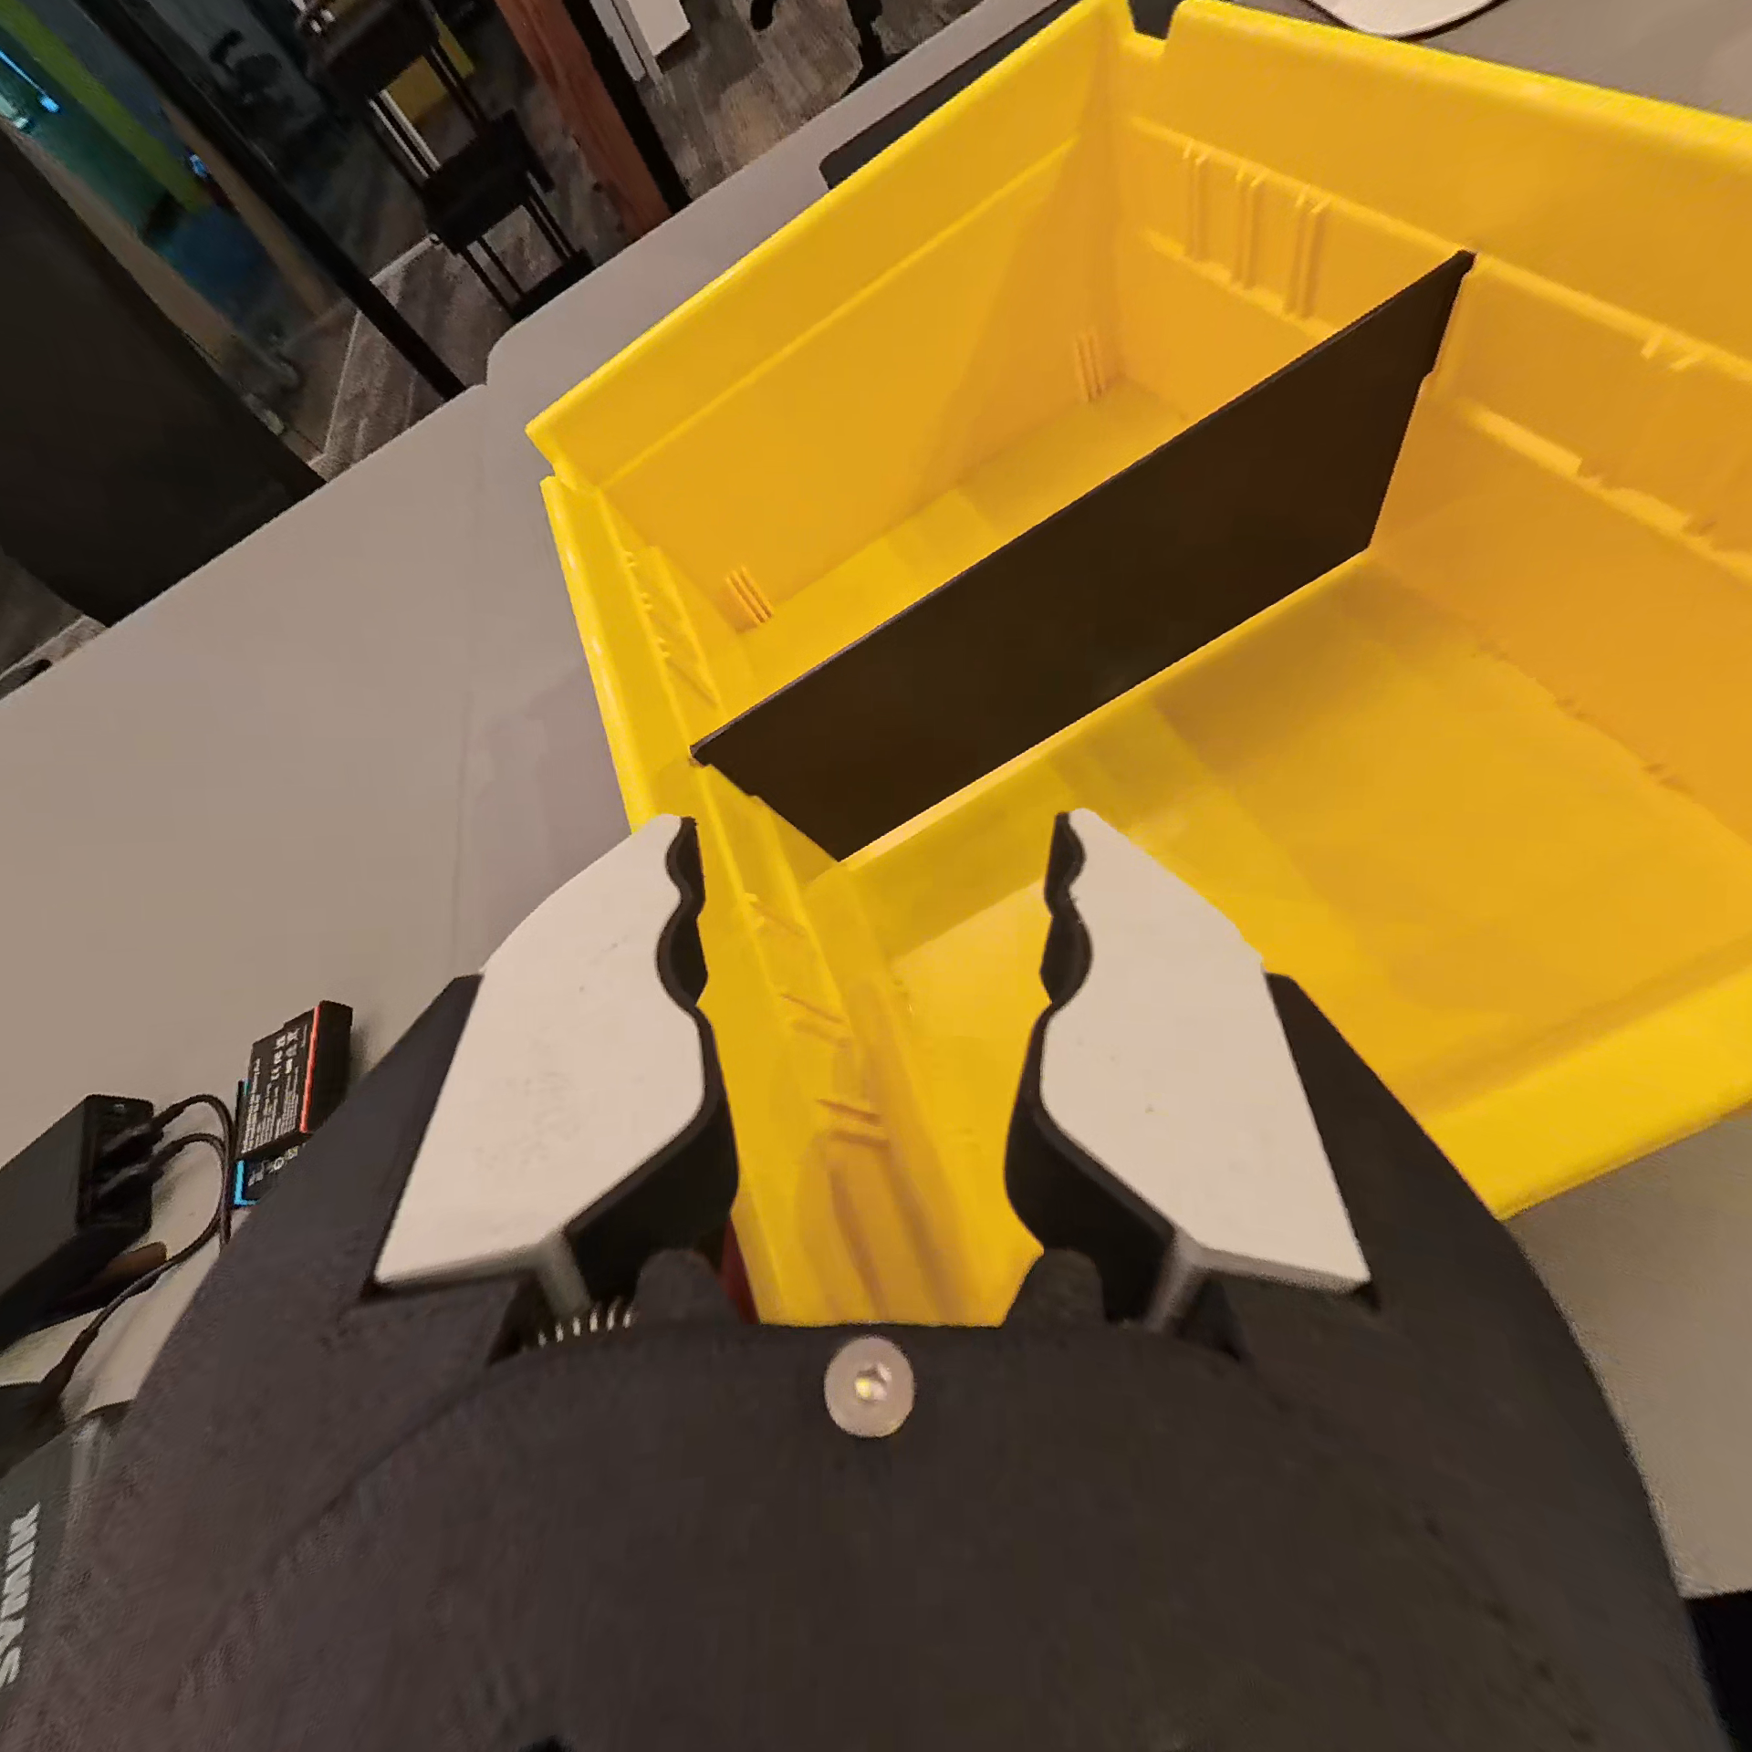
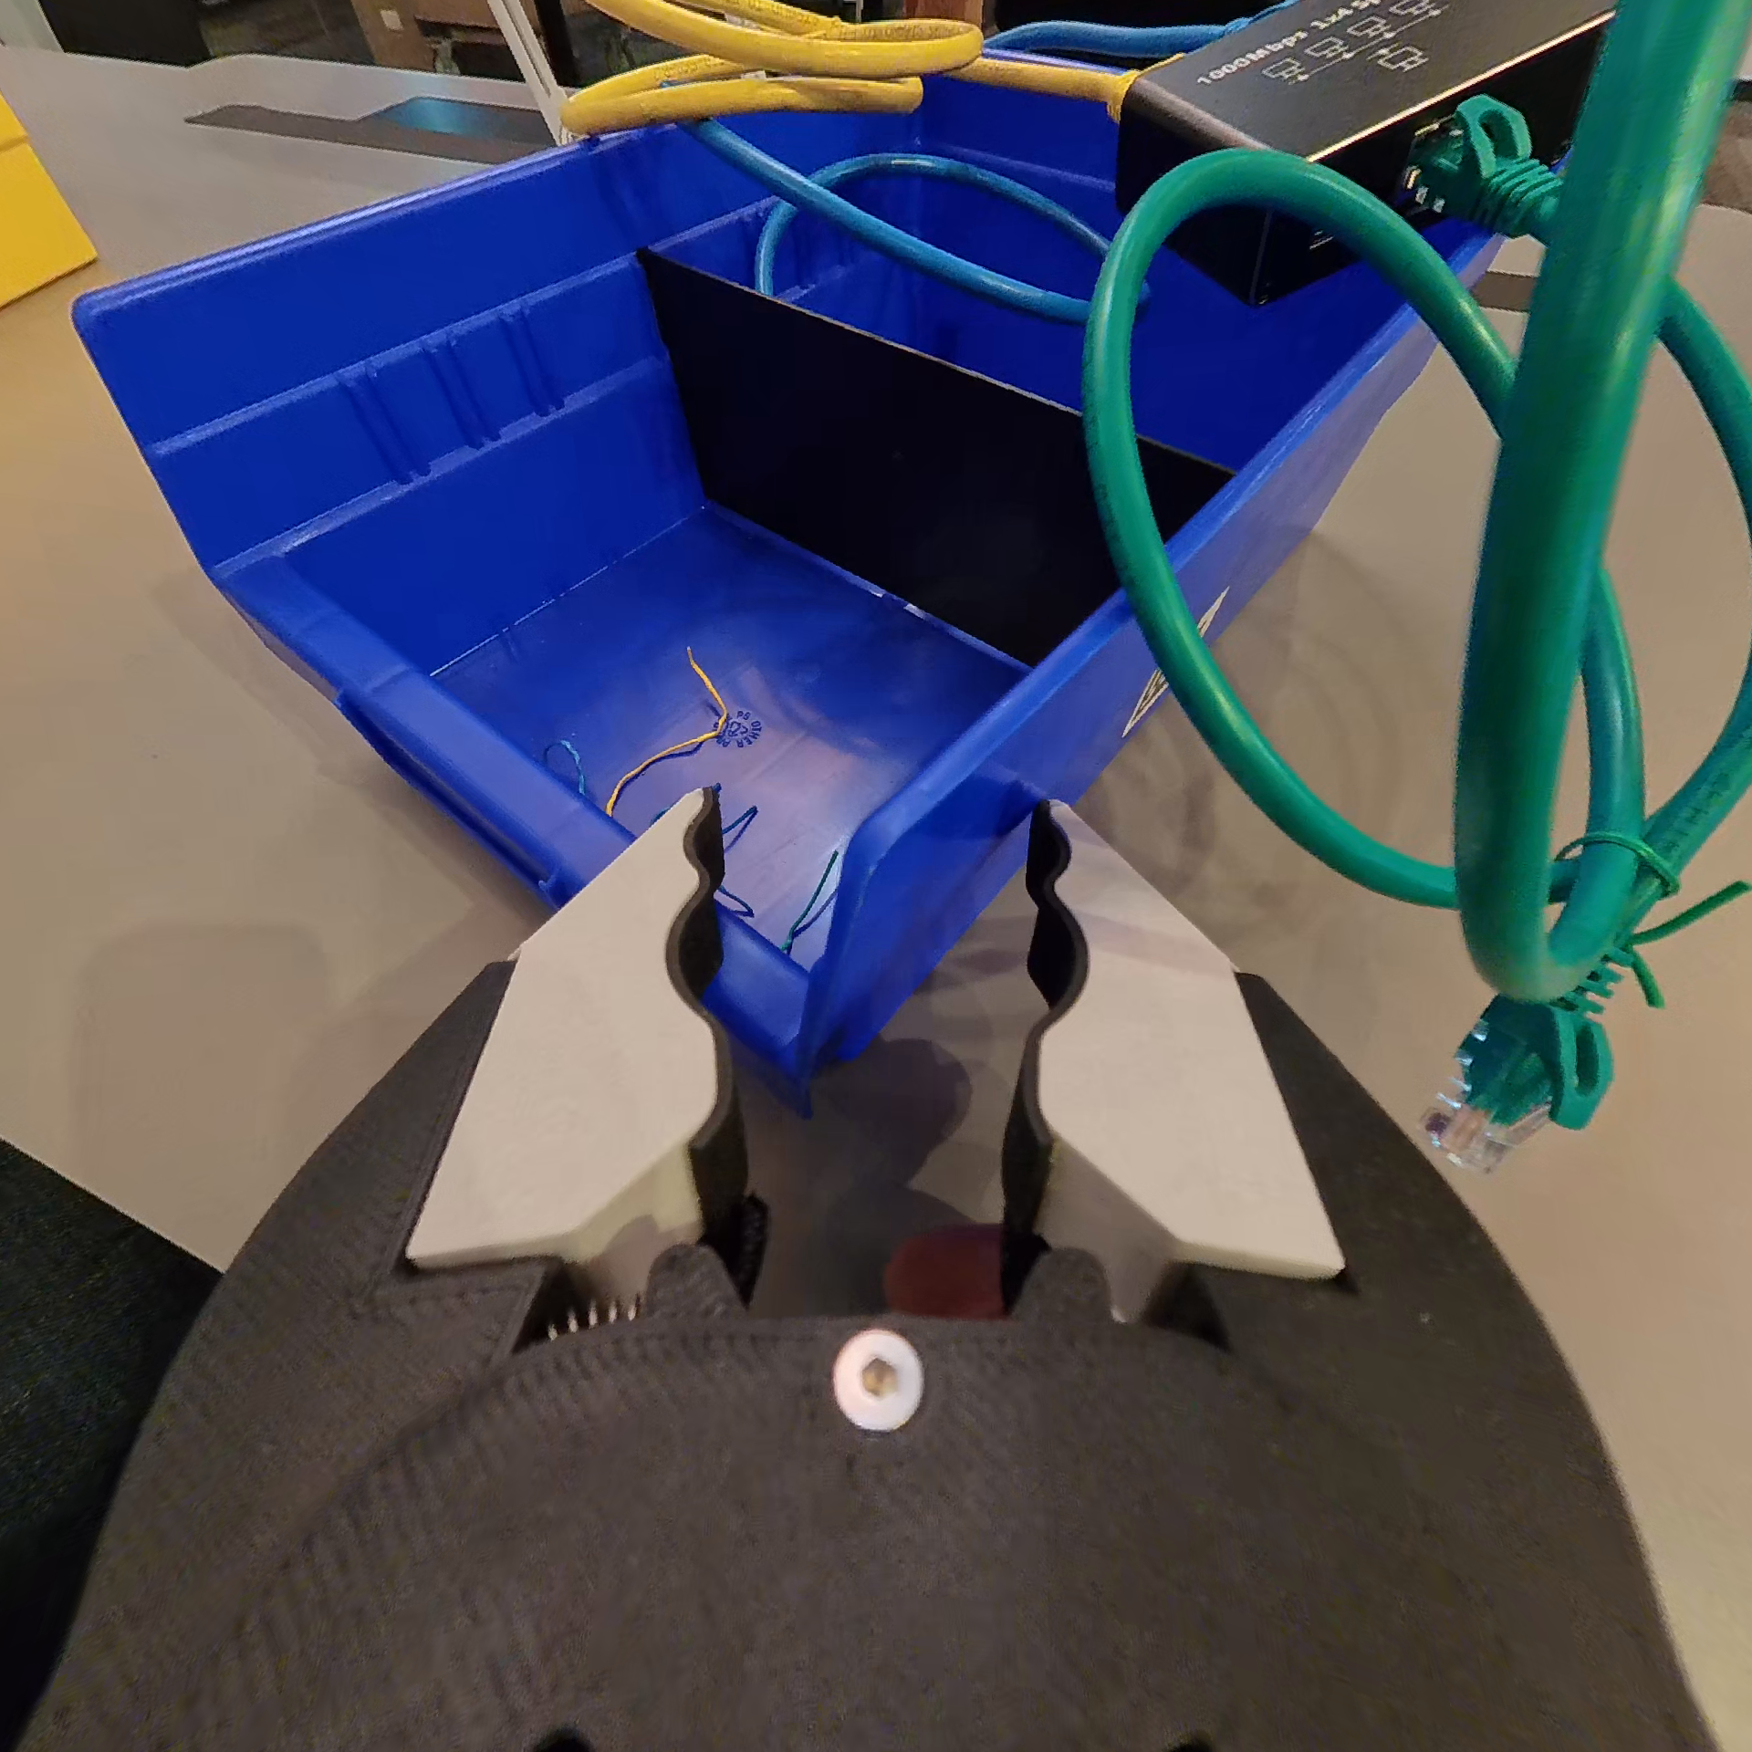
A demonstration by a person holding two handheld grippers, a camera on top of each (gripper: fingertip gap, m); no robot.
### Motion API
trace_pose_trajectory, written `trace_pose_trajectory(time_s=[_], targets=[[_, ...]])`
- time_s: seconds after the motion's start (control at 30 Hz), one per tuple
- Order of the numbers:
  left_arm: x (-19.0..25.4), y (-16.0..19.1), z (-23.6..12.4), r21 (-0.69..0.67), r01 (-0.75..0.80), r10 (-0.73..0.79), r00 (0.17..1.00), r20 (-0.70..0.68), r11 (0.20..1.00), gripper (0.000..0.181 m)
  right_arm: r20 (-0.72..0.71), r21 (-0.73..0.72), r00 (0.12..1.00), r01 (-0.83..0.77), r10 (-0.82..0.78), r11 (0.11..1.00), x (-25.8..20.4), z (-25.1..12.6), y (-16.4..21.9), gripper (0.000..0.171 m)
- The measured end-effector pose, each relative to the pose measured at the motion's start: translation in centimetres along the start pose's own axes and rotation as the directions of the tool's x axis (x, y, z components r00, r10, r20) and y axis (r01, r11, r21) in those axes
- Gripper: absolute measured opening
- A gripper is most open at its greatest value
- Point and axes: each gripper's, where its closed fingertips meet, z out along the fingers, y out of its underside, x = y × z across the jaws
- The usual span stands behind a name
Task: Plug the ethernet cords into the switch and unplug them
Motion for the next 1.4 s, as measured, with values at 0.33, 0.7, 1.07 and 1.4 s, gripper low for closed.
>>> trace_pose_trajectory(time_s=[0.33,0.7,1.07,1.4], targets=[[-0.7,-0.1,-0.3,0.014,-0.002,0.002,0.999,0.040,1.000,0.064,-0.019,0.010,1.000,0.016,-0.016,1.000,0.0,-0.1,-0.1,0.063],[-2.2,2.1,-0.3,-0.076,0.154,-0.146,0.984,0.102,0.985,0.060,-0.016,0.009,1.000,0.011,-0.011,1.000,0.0,-0.1,-0.1,0.062],[-2.6,2.6,-0.3,-0.081,0.164,-0.154,0.981,0.120,0.983,0.022,-0.016,0.009,1.000,0.010,-0.010,1.000,0.0,-0.1,-0.1,0.062],[-2.9,2.6,-0.3,-0.043,0.249,-0.244,0.965,0.094,0.968,0.010,-0.017,0.009,1.000,0.011,-0.010,1.000,0.0,-0.1,-0.1,0.062]])
